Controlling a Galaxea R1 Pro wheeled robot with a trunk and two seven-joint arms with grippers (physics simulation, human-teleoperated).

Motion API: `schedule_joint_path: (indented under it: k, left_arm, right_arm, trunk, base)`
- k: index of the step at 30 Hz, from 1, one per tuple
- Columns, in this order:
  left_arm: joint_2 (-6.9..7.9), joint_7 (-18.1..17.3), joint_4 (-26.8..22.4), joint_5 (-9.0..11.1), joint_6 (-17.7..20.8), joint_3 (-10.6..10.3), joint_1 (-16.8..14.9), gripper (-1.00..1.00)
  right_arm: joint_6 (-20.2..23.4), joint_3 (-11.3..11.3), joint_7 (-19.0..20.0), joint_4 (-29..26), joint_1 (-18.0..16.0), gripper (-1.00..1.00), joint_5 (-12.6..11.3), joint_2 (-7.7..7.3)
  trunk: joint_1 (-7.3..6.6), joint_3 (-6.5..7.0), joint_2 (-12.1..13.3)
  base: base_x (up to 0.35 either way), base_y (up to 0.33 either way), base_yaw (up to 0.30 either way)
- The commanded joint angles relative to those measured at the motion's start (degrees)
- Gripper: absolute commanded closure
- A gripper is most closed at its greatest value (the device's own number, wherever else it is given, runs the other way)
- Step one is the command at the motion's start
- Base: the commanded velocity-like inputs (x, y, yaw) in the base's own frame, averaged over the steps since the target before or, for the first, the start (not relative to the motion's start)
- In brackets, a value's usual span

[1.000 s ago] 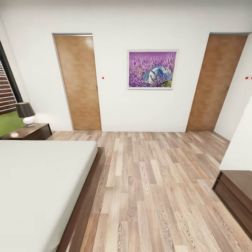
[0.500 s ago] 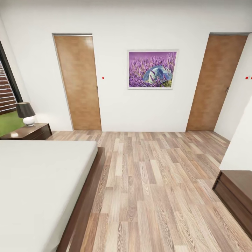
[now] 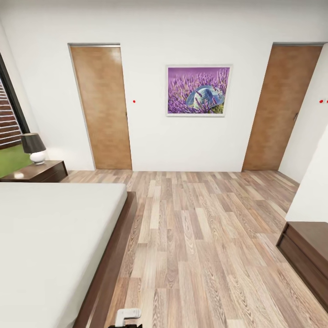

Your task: In the bedroom, move the book from the bed onto either nightstand, and place the two sandals side by side next to the bed.

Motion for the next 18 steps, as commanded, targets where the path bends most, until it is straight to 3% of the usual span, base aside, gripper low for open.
schedule_joint_path:
  k: [1, 12, 16, 18]
  left_arm:
    - [-0.16, 0.0, -0.1, 0.0, 0.3, 0.0, -0.5, -1.0]
    - [-0.19, -0.1, 0.4, 0.0, 0.0, -0.2, -0.7, -1.0]
    - [-0.17, -0.1, 0.6, 0.0, -0.2, -0.2, -0.8, -1.0]
    - [-0.14, -0.2, 0.6, 0.0, -0.2, -0.2, -0.7, -1.0]
  right_arm:
    - [1.3, -0.1, -0.1, -0.9, 0.0, -1.0, 0.0, -0.83]
    - [1.8, -0.2, -0.2, -1.4, -1.0, -1.0, 0.0, -1.62]
    - [1.8, -0.4, -1.1, -1.4, -3.5, -1.0, -0.2, -1.51]
    - [1.8, -0.4, -3.4, -1.3, -6.2, -1.0, -0.9, -1.19]
  trunk:
    - [0.0, -0.06, 0.0]
    - [0.0, -0.06, 0.0]
    - [0.0, -0.06, 0.0]
    - [0.0, -0.06, 0.0]
  base:
    - [0.0, 0.0, 0.0]
    - [0.0, 0.0, 0.0]
    - [0.0, 0.0, 0.0]
    - [0.0, 0.0, 0.0]
